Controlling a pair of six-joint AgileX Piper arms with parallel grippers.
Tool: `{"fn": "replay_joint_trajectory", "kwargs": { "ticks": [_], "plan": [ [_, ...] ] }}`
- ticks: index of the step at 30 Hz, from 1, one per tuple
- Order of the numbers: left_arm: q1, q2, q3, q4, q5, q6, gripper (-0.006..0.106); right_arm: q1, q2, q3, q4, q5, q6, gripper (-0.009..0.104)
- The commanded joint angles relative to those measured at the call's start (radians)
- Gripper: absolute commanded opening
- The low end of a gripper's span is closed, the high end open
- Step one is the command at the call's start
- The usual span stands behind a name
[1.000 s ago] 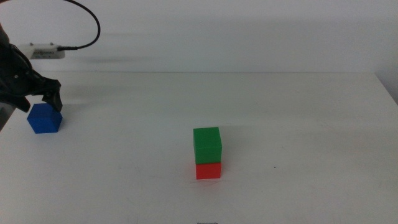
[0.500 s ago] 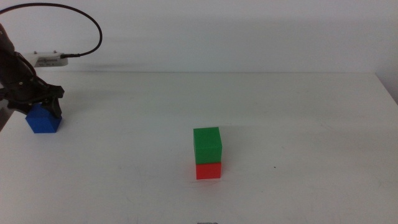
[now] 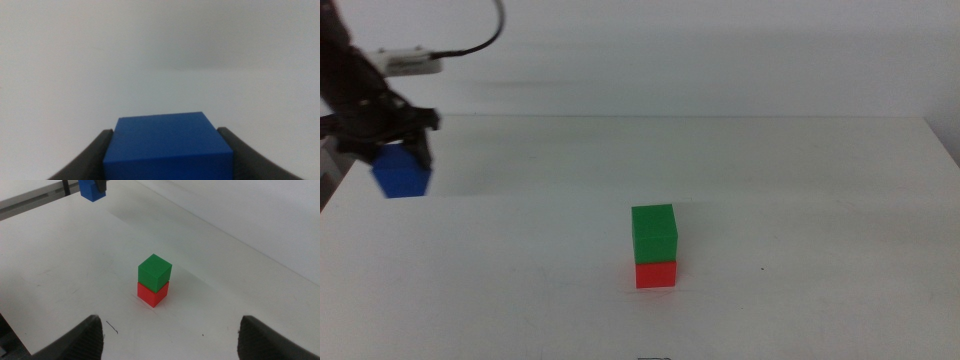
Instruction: Stack red cubes first, then green, then blue cubes in a specific spot.
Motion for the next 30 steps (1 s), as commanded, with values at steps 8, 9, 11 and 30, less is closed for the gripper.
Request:
{"fn": "replay_joint_trajectory", "kwargs": {
  "ticks": [8, 9, 11, 30],
  "plan": [
    [-0.351, -0.27, 0.131, 0.049, -0.009, -0.381, 0.004, -0.006, 0.004, -0.023, -0.01, -0.077, -0.011, 0.094],
    [-0.398, -0.272, 0.126, 0.068, 0.003, -0.434, 0.004, -0.006, 0.004, -0.023, -0.01, -0.077, -0.011, 0.094],
    [-0.516, -0.274, 0.099, 0.128, 0.042, -0.578, 0.004, -0.006, 0.004, -0.023, -0.01, -0.077, -0.011, 0.094],
    [-0.902, -0.147, -0.102, 0.3, 0.125, -0.991, 0.004, -0.006, 0.004, -0.023, -0.01, -0.077, -0.011, 0.094]
  ]
}}
